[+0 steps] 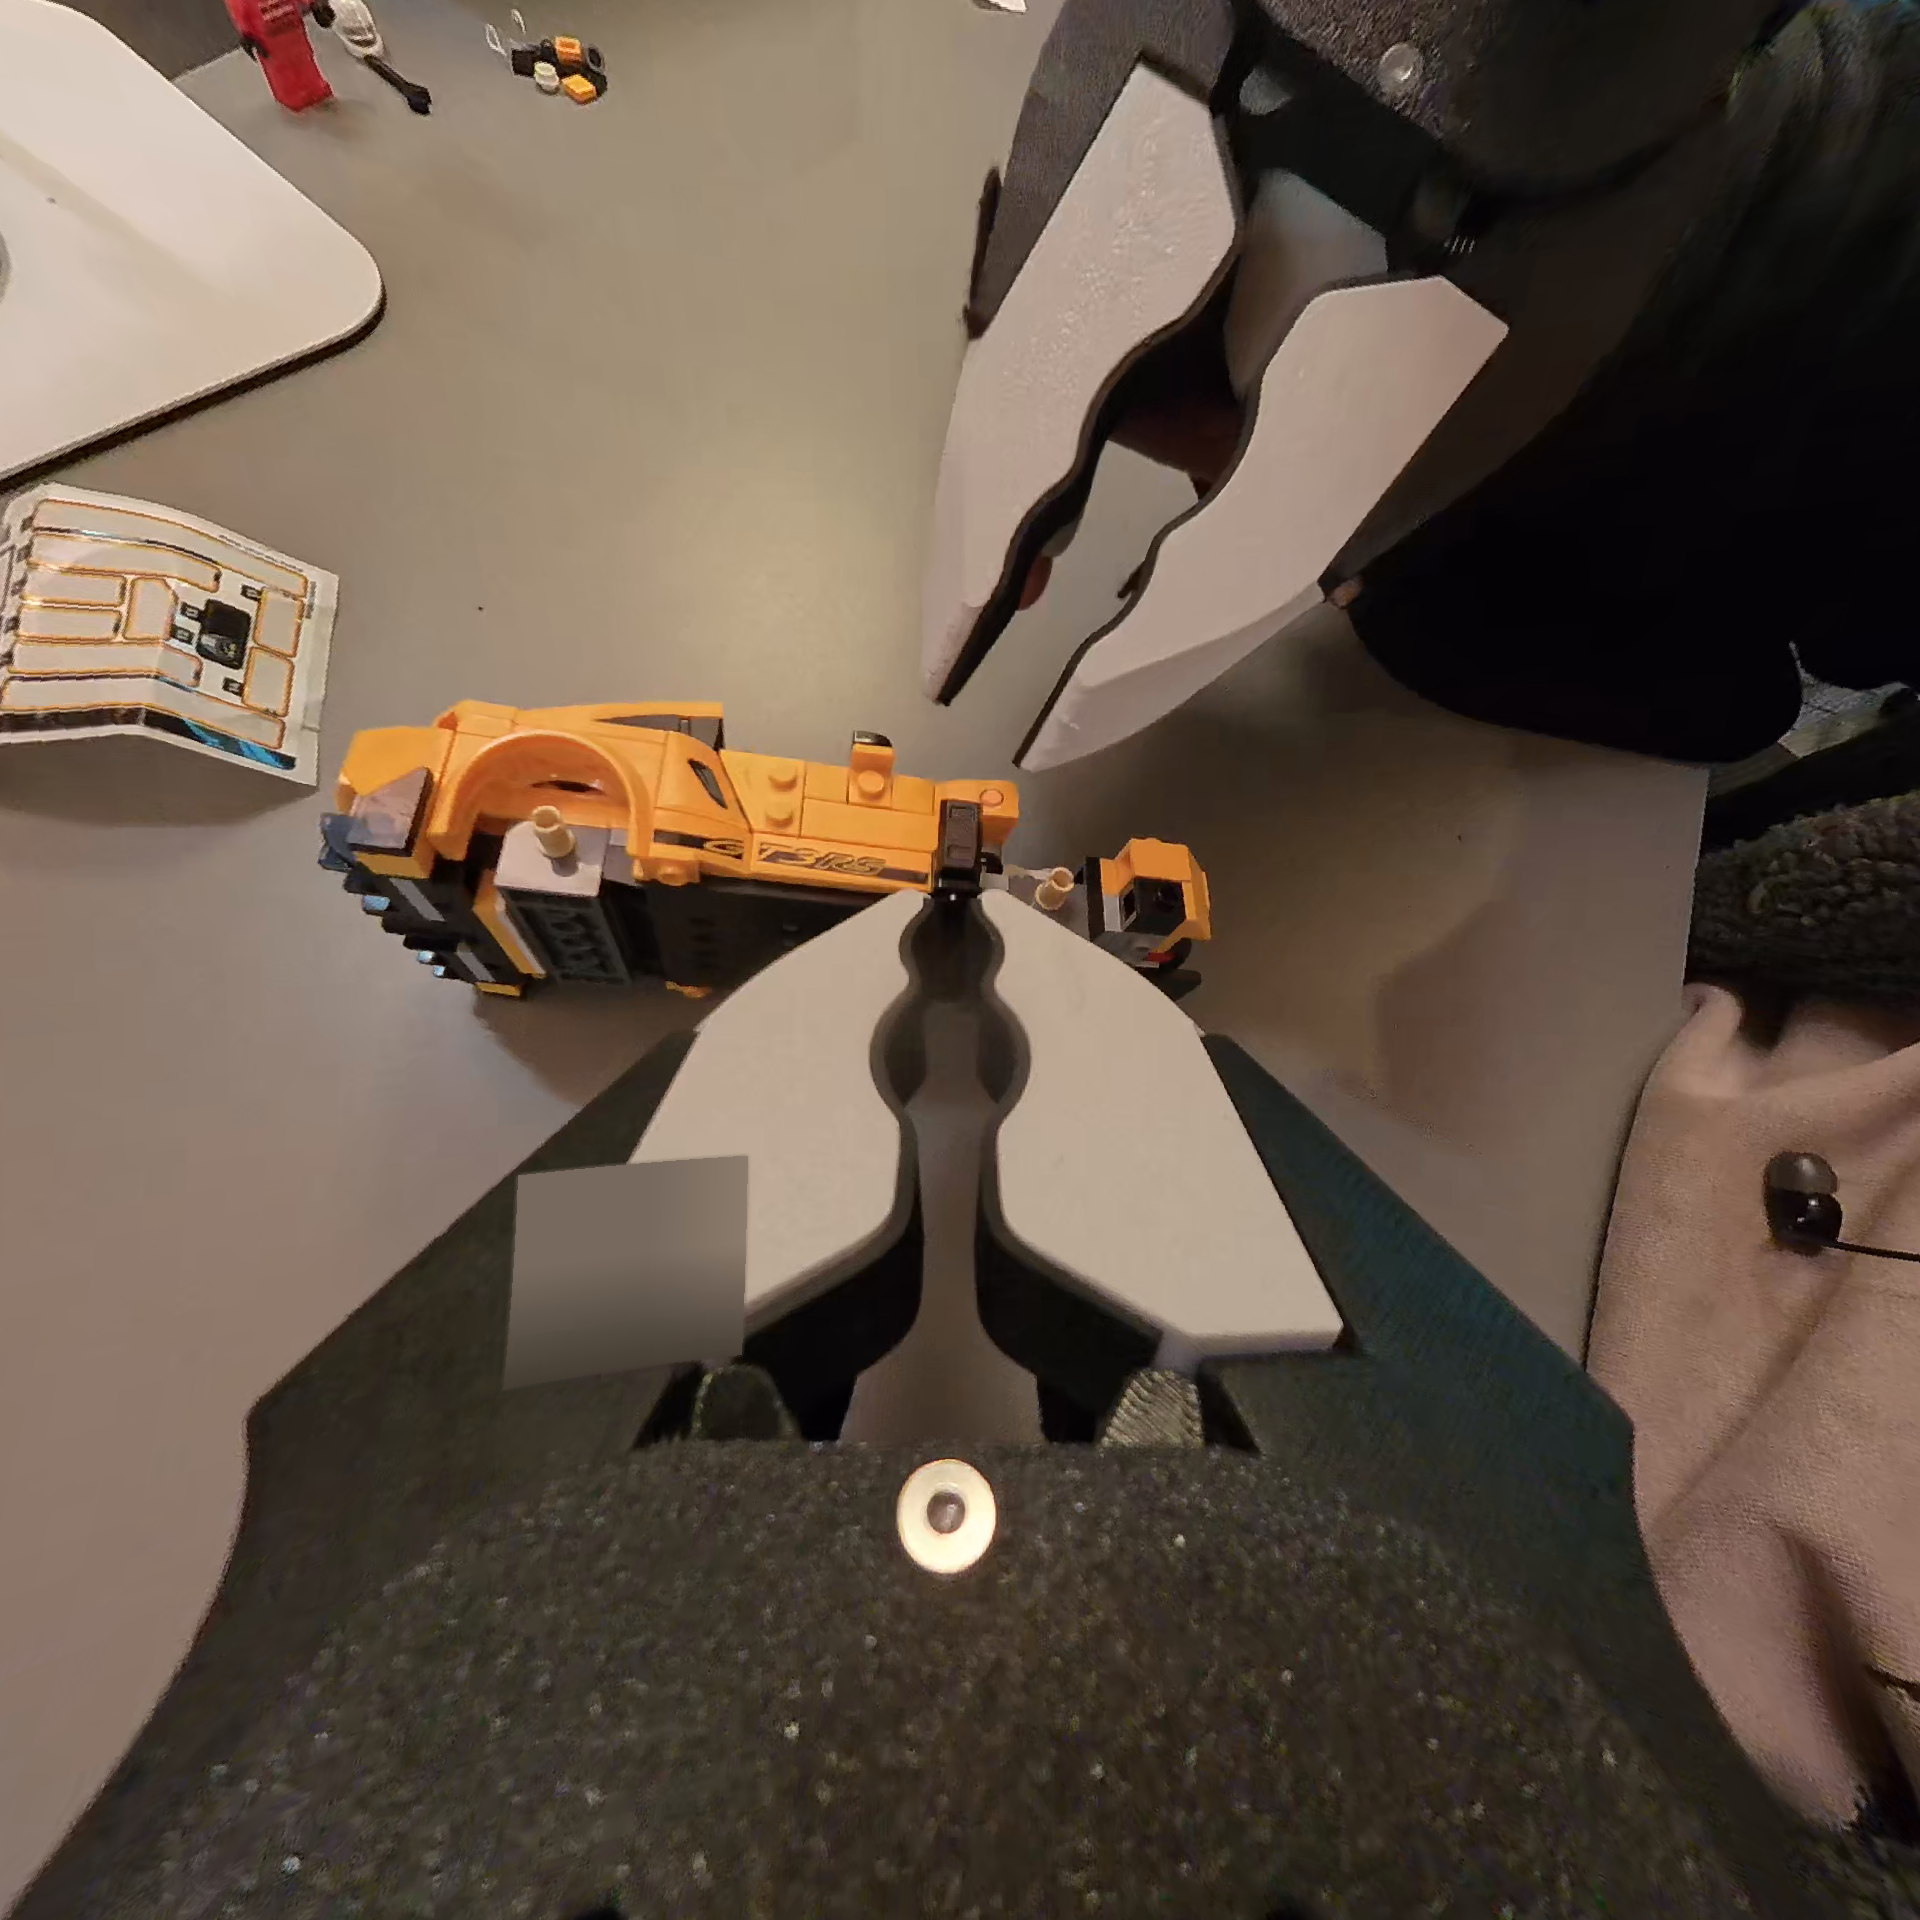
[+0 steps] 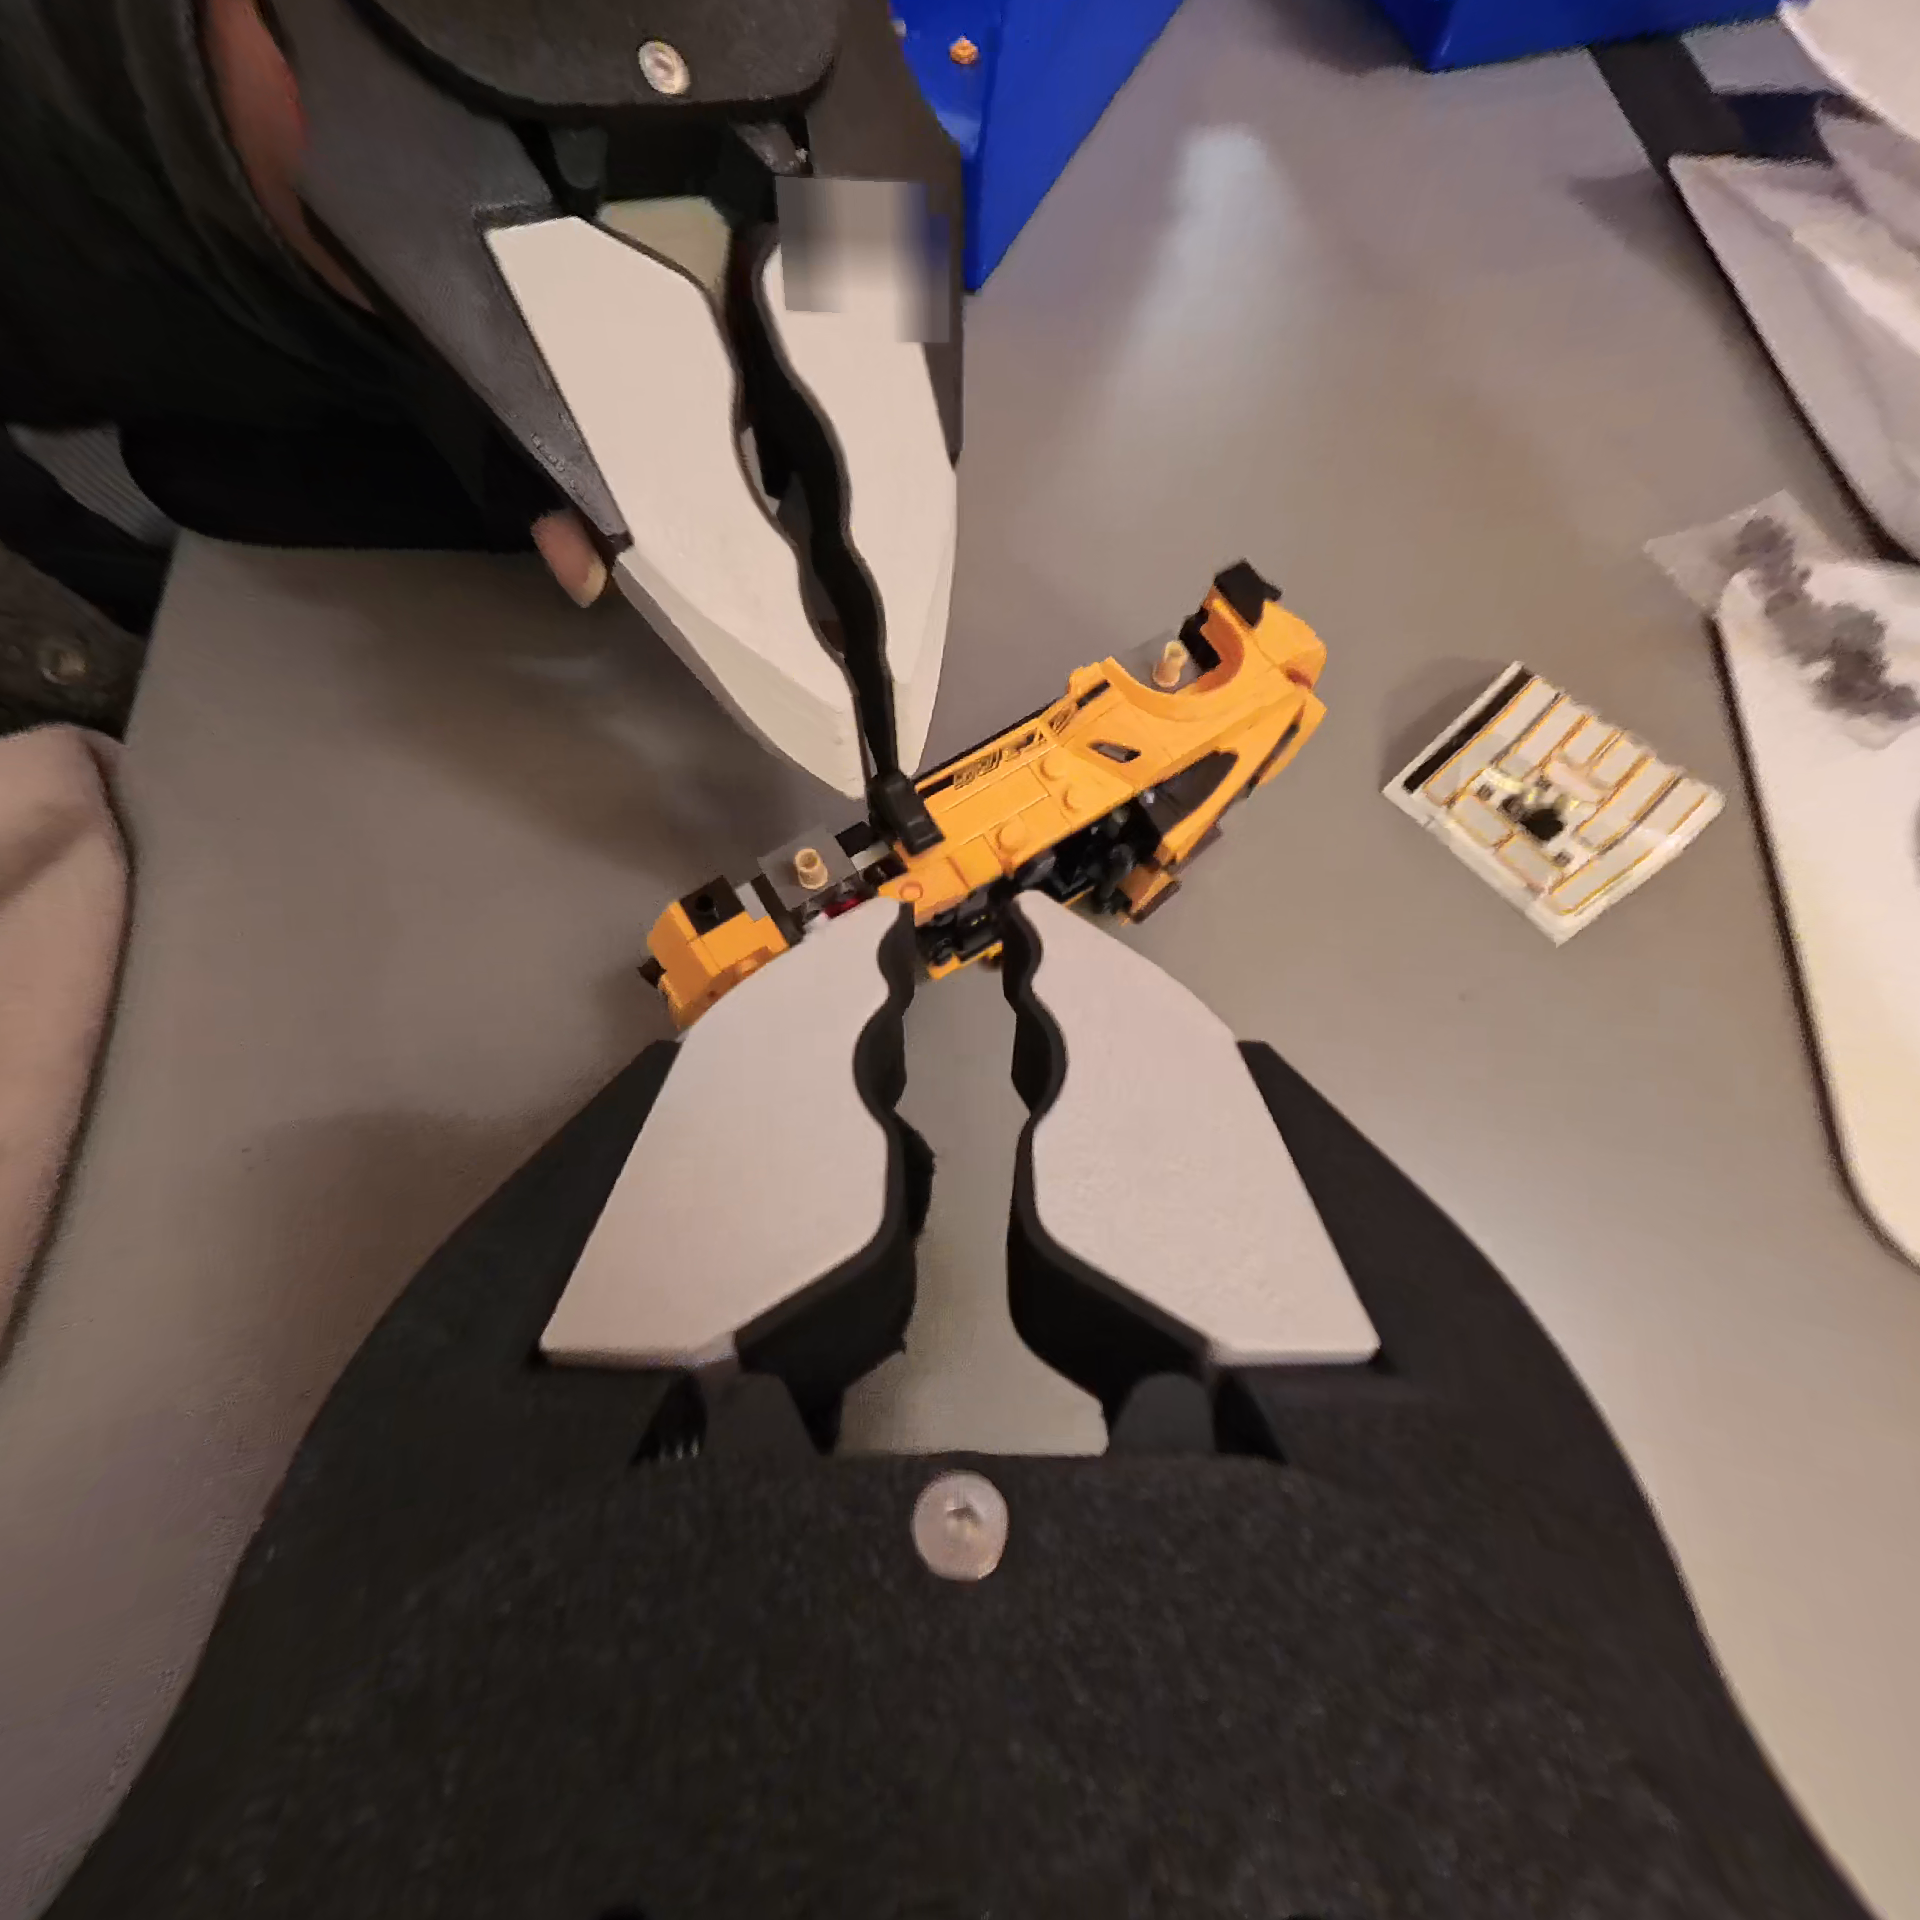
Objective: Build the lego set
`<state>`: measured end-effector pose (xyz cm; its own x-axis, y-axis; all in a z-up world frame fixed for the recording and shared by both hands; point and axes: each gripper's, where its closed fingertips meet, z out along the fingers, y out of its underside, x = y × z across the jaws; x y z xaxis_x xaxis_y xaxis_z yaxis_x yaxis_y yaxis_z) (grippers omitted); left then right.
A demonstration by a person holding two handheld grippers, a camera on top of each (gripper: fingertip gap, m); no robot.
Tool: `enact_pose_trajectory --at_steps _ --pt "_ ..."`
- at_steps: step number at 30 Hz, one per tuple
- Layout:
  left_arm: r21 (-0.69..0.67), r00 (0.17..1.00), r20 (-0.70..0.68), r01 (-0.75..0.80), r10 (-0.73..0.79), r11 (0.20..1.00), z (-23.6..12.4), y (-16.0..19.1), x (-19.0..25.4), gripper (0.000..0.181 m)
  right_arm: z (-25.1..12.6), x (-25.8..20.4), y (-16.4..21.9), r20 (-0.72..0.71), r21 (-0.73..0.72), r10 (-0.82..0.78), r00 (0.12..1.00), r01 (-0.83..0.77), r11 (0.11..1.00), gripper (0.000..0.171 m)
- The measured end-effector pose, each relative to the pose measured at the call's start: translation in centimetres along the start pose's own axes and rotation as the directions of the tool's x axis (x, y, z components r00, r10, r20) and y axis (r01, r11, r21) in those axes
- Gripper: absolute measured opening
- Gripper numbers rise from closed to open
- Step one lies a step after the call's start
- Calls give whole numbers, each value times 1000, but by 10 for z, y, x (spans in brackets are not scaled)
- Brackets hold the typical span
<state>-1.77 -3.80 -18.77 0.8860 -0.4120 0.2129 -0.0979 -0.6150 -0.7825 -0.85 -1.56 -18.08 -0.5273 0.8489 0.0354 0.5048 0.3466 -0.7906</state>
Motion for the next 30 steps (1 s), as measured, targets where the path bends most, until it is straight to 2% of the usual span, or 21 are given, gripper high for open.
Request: enact_pose_trajectory --at_steps 4,7,14,25,30 --pt "-11 1000 -1 -3 3 1000 1 -1 1 4 4 -3 -13 9 -34 -159 987 159 987 13" --pt "-13 1000 -2 -3 2 1000 3 -1 1 4 11 -6 -12 67 -88 -209 976 215 973 13" --pt "-1 1000 -9 -10 9 1000 2 -3 1 3 14 -2 -12 109 -109 -182 977 194 975 0" --pt "5 994 32 -109 109 994 -6 -14 -1 9 15 -5 -9 133 -113 -206 969 221 969 0" --pt "-55 988 20 -153 154 987 3 -11 2 12 17 -4 -9 116 -117 -226 967 239 964 0"
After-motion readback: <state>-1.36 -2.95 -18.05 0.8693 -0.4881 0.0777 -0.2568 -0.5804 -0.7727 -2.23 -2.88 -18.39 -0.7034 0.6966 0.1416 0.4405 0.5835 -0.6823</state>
